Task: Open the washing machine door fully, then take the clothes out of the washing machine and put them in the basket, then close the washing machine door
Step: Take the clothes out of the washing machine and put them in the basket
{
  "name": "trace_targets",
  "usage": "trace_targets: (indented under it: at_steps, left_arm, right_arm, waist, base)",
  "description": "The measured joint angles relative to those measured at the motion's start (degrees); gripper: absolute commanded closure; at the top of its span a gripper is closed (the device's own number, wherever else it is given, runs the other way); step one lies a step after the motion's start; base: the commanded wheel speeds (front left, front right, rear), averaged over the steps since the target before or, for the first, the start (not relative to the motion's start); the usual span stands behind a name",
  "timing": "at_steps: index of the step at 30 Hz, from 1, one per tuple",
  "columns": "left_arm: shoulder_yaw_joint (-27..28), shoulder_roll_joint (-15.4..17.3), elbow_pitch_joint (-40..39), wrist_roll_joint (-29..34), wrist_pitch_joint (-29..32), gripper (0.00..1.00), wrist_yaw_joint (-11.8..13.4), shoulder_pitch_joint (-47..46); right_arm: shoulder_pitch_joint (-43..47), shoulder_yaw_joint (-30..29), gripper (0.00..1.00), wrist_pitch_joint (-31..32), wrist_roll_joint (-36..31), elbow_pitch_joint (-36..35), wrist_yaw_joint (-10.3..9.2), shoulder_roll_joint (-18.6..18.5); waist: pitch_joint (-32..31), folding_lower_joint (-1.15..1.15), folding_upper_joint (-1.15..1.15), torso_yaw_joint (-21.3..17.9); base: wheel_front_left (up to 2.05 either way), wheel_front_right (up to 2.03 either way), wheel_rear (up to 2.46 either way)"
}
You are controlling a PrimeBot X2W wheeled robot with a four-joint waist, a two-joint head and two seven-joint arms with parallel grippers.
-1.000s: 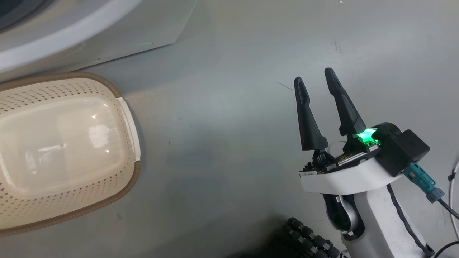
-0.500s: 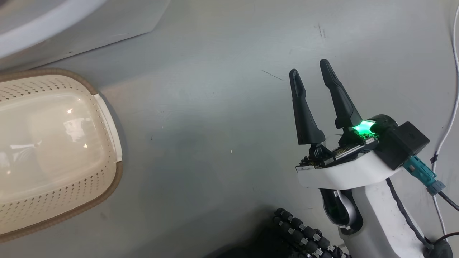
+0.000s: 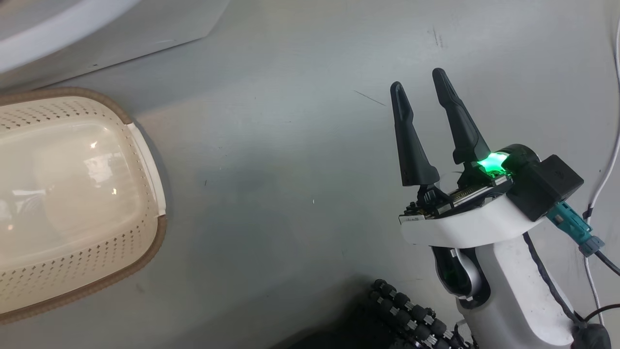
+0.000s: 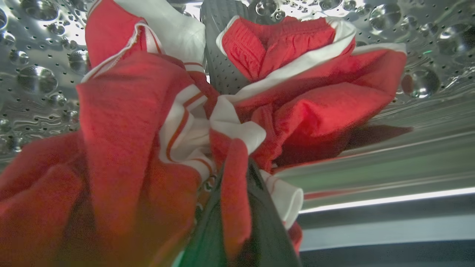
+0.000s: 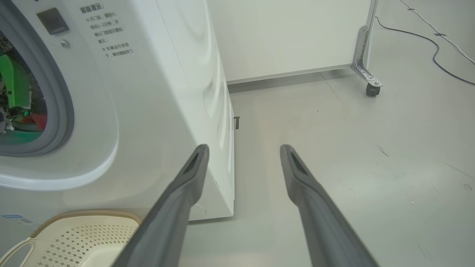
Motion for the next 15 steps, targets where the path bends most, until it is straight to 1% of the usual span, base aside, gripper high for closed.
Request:
trace_targets:
  at_steps: [6, 12, 15]
  left_arm:
    - [0.84, -0.52, -0.49, -0.24, -1.43, 1.0, 0.0, -0.66]
    - [0.99, -3.01, -1.21, -2.22, -5.52, 1.0, -0.71, -0.66]
    - [1.04, -3.32, -1.87, -2.22, -7.95, 1.0, -1.11, -0.57]
  right_arm:
    - [-0.7, -0.05, 0.0, 0.0, -0.01, 0.03, -0.18, 0.0]
    - [-1.53, -0.59, 0.0, 0.0, -0.64, 0.48, -0.18, -0.01]
    - [-1.53, -0.79, 0.0, 0.0, -1.38, 0.83, -0.18, -0.01]
  waist:
    - [0.22, 0.0, 0.0, 0.41]
    - [-0.04, 0.0, 0.0, 1.36]
    - [-0.38, 0.0, 0.0, 1.92]
  base:
    - [0.0, 0.0, 0.0]
    - [0.0, 0.0, 0.0]
    - [0.0, 0.0, 0.0]
